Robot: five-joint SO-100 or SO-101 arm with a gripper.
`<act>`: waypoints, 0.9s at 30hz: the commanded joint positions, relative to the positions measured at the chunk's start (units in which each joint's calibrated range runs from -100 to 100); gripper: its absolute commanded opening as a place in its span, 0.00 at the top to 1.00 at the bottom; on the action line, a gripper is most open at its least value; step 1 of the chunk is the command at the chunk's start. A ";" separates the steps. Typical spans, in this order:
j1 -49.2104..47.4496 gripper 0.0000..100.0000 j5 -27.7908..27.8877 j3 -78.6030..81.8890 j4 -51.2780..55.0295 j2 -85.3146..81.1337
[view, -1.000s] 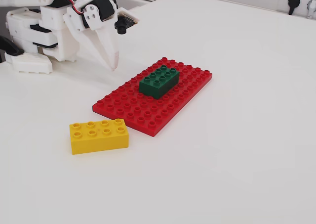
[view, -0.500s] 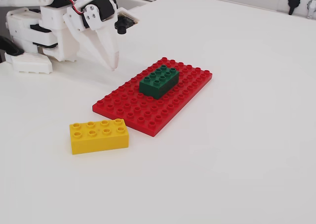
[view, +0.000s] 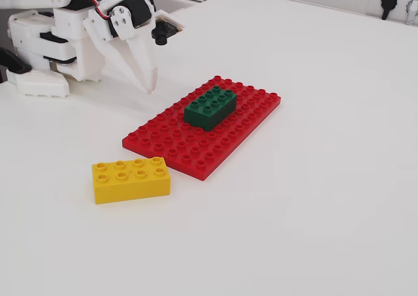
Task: Put yellow lego brick onto the green one
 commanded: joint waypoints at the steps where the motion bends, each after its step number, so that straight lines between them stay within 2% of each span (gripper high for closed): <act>1: 0.33 0.99 -0.20 -0.47 0.58 0.40; 15: 0.33 0.99 -0.20 -0.65 0.58 0.48; 27: 0.33 0.98 -0.20 -9.14 1.19 1.32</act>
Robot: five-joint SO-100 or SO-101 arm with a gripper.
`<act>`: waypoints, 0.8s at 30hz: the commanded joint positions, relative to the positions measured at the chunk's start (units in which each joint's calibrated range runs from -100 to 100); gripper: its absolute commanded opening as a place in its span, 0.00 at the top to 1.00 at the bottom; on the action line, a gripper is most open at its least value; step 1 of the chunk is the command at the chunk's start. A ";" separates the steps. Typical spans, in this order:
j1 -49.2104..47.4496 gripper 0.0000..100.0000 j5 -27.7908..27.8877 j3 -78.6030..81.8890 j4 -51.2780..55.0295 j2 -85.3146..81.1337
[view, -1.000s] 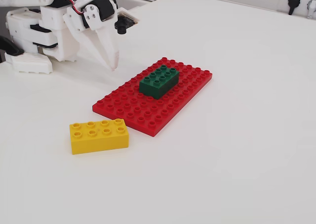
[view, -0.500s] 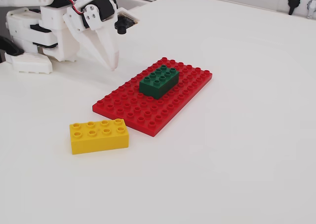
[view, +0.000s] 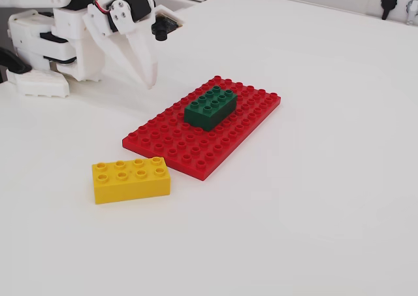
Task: Put yellow lego brick onto the green one
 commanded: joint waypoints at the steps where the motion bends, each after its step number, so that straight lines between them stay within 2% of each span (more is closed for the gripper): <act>1: 0.26 0.98 -0.31 -7.53 1.28 0.56; 4: 0.26 0.98 -0.31 -15.30 2.23 3.99; 8: 0.70 0.98 -0.88 -29.76 5.08 18.49; 11: 3.28 0.99 -2.91 -47.92 10.01 33.15; 17: 7.78 0.98 -3.44 -87.33 25.41 57.70; 21: 19.93 0.97 -6.56 -93.11 24.89 66.58; 24: 23.55 0.90 -7.08 -92.30 24.80 70.60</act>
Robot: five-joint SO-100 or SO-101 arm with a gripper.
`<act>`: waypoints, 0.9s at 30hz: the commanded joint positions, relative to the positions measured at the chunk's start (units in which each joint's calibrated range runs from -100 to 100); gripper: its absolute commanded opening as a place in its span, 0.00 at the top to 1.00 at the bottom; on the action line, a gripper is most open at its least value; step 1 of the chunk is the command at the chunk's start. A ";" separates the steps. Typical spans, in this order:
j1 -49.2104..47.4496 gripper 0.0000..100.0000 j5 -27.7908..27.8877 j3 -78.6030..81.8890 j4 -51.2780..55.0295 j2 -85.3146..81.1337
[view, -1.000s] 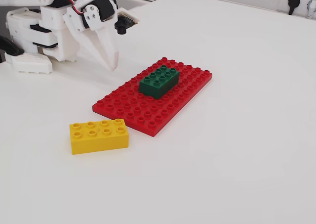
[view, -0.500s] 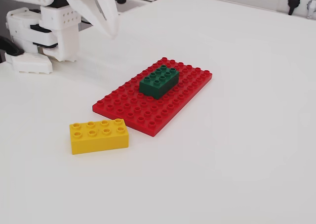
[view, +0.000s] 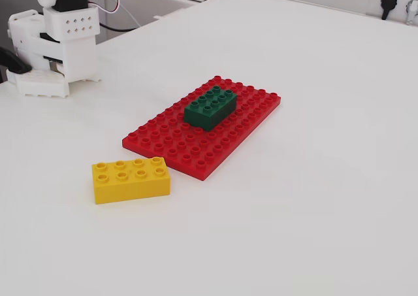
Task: Put yellow lego brick onto the green one
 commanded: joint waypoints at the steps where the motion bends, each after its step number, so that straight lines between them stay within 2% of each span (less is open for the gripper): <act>1: 5.19 0.87 -0.64 -1.67 0.52 4.07; 5: 8.51 0.80 -0.69 2.57 -1.73 7.76; 9: 9.54 0.77 -0.90 8.36 -8.05 11.19; 12: 9.46 0.76 -2.57 11.16 -11.42 14.38; 27: 7.03 0.76 -2.72 12.24 -21.80 33.73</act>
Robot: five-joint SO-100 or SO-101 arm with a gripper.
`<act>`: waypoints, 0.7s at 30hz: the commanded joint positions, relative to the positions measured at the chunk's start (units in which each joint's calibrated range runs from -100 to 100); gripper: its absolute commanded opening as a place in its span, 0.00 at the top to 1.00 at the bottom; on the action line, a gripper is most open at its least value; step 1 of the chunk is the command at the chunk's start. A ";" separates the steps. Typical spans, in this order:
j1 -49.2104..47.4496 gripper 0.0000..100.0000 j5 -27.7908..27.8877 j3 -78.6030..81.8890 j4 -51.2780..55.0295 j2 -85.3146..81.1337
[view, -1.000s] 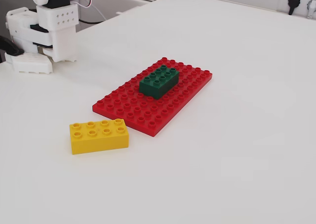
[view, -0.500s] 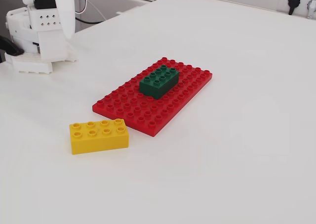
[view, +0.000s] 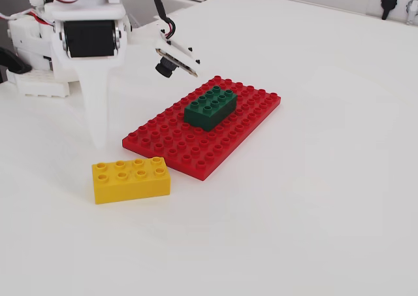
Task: Put yellow lego brick onto the green one
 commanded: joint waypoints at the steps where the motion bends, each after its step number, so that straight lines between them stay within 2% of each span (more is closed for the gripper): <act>1: -2.18 0.76 -0.12 -0.29 -0.88 2.57; 8: -4.62 0.76 -0.17 -0.20 -0.80 6.76; 21: -0.64 0.76 0.35 -2.64 -4.00 7.18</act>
